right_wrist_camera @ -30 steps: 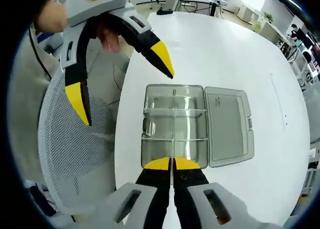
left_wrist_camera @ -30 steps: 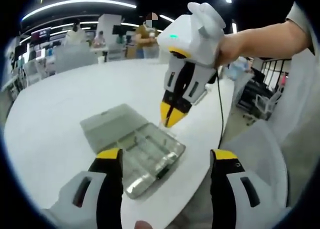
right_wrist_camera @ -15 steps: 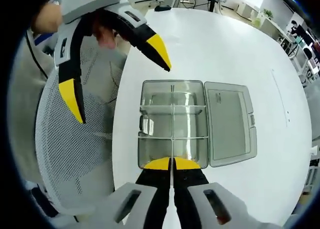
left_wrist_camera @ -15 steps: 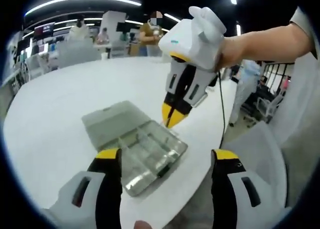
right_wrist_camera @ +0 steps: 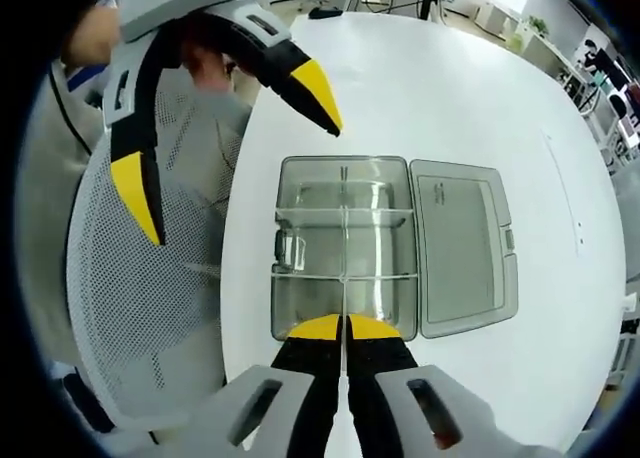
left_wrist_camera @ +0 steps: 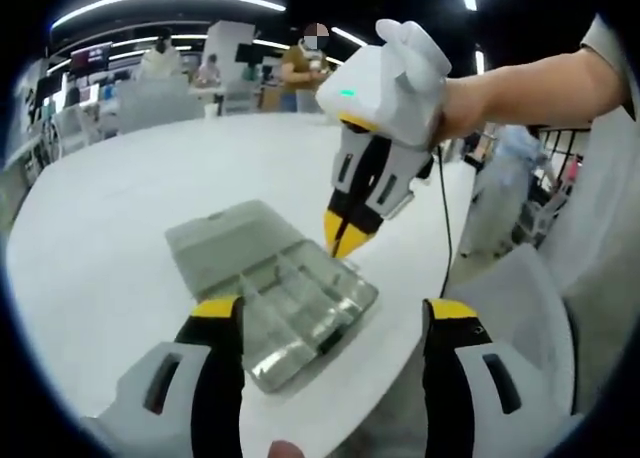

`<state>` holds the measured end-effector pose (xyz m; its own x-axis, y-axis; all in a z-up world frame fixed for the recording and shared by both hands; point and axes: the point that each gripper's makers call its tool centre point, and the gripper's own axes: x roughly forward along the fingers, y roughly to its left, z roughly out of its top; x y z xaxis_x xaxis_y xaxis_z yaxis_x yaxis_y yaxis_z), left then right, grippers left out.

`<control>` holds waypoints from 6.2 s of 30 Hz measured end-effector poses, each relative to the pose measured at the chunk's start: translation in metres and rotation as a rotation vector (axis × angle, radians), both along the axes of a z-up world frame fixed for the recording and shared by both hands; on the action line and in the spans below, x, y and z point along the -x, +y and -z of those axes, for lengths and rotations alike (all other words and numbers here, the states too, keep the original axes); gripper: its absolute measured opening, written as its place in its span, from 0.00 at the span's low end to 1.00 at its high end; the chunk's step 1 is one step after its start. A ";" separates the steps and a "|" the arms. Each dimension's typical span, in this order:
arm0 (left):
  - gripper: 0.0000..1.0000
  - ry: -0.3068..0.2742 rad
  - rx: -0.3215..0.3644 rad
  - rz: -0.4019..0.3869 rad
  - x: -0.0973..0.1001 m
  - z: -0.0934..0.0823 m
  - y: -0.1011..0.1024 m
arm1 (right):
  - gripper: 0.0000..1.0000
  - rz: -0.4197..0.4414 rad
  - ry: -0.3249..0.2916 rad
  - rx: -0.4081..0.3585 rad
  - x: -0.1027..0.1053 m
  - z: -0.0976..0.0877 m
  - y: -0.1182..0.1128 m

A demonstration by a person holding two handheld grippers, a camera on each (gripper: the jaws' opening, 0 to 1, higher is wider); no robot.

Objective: Insert the divider into the dual guide fixture by aligning both edges with the guide slots and pushing it downward to the bottom, including one-sided entry, uneven engagement, binding, and posture correction.

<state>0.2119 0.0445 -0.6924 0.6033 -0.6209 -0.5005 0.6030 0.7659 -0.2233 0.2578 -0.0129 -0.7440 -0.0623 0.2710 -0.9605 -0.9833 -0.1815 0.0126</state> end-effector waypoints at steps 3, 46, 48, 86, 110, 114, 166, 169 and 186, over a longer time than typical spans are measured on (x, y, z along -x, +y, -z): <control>0.71 0.000 0.000 0.000 0.000 0.000 0.000 | 0.00 0.000 0.002 0.001 0.000 0.000 0.000; 0.70 -0.004 0.000 -0.008 0.000 -0.002 0.004 | 0.00 0.004 0.041 0.017 0.000 0.022 0.000; 0.70 -0.004 -0.002 -0.007 0.000 -0.002 0.004 | 0.00 -0.002 0.042 0.018 0.001 0.024 0.000; 0.70 0.005 -0.004 -0.012 0.003 0.001 0.013 | 0.00 -0.004 0.052 0.018 0.001 0.044 0.000; 0.70 0.007 -0.007 -0.012 0.003 0.001 0.011 | 0.00 -0.020 -0.023 0.009 0.002 0.048 0.000; 0.69 0.007 -0.008 -0.013 0.004 0.001 0.011 | 0.00 -0.026 -0.039 0.008 0.002 0.047 0.000; 0.73 -0.019 -0.062 -0.029 0.028 -0.021 0.016 | 0.22 0.221 -0.017 -0.365 0.011 0.001 0.002; 0.73 -0.014 -0.066 -0.052 0.032 -0.025 0.020 | 0.24 0.241 -0.024 -0.414 0.014 -0.007 0.003; 0.74 -0.014 -0.087 -0.089 0.039 -0.029 0.060 | 0.38 0.356 -0.036 -0.565 0.021 -0.037 0.004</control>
<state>0.1727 0.1046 -0.6634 0.6613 -0.5194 -0.5412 0.5346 0.8324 -0.1457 0.2364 -0.0087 -0.7071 0.1535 0.7310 -0.6649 -0.9824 0.1852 -0.0232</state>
